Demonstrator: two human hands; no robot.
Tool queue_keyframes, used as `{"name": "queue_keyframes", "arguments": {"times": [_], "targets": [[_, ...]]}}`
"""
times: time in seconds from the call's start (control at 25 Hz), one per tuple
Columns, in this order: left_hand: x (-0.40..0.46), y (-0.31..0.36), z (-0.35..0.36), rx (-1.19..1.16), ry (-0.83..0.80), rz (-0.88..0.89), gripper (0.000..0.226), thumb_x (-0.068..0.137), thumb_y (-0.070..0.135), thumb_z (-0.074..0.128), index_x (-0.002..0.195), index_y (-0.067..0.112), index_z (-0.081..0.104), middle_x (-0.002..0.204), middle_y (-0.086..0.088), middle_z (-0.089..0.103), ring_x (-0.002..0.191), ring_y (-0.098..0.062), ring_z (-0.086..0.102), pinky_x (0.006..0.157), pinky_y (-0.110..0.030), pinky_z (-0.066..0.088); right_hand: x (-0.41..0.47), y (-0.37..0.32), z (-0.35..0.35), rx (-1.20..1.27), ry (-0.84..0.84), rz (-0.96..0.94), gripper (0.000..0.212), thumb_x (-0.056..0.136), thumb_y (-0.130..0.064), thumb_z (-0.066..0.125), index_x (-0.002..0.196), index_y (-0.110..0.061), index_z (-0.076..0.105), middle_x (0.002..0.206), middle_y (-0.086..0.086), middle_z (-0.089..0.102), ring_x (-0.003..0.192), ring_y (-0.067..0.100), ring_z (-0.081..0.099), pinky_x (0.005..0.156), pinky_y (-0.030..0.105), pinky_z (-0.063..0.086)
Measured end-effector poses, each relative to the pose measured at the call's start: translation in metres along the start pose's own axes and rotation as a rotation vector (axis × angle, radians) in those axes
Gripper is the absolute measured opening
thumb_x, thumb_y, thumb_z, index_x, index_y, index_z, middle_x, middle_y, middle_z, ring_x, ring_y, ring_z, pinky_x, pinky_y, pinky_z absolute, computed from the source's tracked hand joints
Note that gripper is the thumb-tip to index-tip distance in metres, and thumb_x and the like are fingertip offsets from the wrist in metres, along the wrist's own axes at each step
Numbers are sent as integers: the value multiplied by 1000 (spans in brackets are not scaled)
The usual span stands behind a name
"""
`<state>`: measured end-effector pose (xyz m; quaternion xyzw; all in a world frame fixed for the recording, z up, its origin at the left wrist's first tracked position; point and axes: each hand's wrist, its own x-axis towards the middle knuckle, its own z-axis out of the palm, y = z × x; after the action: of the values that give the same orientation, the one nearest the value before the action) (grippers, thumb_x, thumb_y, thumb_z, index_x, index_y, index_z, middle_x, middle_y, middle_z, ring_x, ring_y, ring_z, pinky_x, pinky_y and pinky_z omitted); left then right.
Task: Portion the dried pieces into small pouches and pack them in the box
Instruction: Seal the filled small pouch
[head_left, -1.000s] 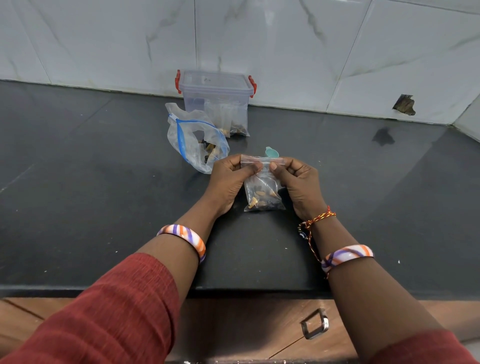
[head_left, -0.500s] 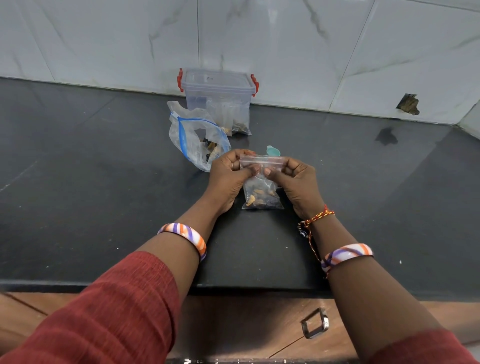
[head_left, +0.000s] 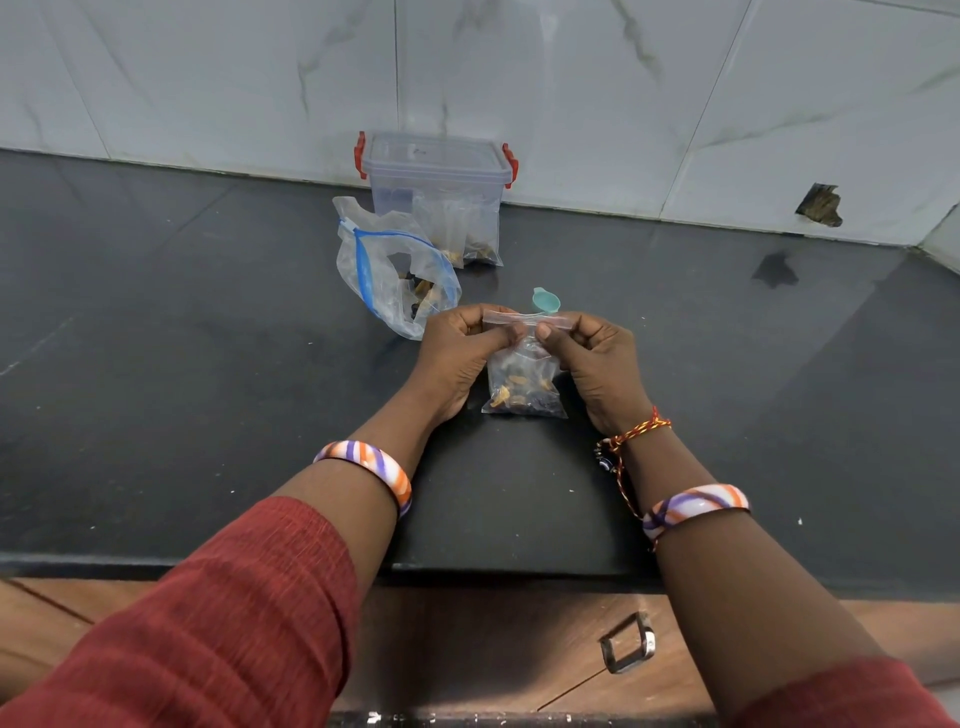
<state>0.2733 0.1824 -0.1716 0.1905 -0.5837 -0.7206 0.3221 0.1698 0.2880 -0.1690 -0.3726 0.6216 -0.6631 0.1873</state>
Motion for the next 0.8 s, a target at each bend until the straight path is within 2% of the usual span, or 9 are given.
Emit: {"name": "queue_keyframes", "arguments": {"times": [0.12, 0.2, 0.28, 0.4, 0.48, 0.6, 0.8], "targets": [[0, -1, 0, 19, -7, 15, 13, 81, -5, 64, 83, 8, 68, 69, 4, 70, 71, -9, 67, 74, -26, 58, 0, 0, 0, -6, 6, -11, 9, 85, 3, 60, 90, 0, 66, 61, -13, 71, 60, -2, 66, 58, 12, 53], [0, -1, 0, 35, -5, 32, 16, 81, -6, 63, 80, 10, 67, 63, 7, 69, 67, -6, 65, 72, -22, 57, 0, -1, 1, -10, 2, -18, 15, 84, 3, 61, 97, 8, 65, 61, -11, 70, 59, -3, 65, 58, 11, 52], [0, -1, 1, 52, 15, 38, 17, 81, -7, 63, 79, 10, 66, 67, 5, 68, 70, -8, 64, 73, -23, 56, 0, -1, 2, -21, -2, -23, 17, 84, 3, 61, 100, 10, 64, 69, -6, 69, 60, -4, 64, 60, 11, 52], [0, -1, 1, 72, 16, 65, 18, 82, -7, 62, 84, 11, 66, 79, -3, 67, 76, -11, 65, 76, -26, 56, 0, -1, 2, -9, 16, -19, 10, 84, 4, 60, 92, 2, 66, 66, -8, 70, 61, -3, 65, 60, 12, 54], [0, -2, 1, 66, 23, 80, 23, 81, -9, 62, 90, 12, 64, 81, -3, 67, 73, -7, 66, 73, -23, 56, 0, -1, 0, 24, 12, -16, 16, 83, 5, 61, 91, -8, 66, 67, -11, 72, 66, -1, 67, 63, 14, 55], [1, -3, 1, 15, 49, 75, 22, 80, -9, 63, 89, 11, 63, 76, 0, 70, 70, -6, 68, 70, -22, 57, 0, -1, -1, 53, -6, 13, 20, 81, 5, 63, 92, -11, 64, 70, -11, 74, 70, 1, 69, 66, 17, 57], [0, -3, 3, -7, 39, 101, 17, 80, -7, 64, 79, 10, 64, 61, 7, 71, 61, -2, 66, 62, -17, 55, -1, -2, 1, 23, 5, 10, 10, 83, 1, 62, 85, -8, 67, 63, -8, 72, 60, 3, 67, 59, 17, 56]]}}
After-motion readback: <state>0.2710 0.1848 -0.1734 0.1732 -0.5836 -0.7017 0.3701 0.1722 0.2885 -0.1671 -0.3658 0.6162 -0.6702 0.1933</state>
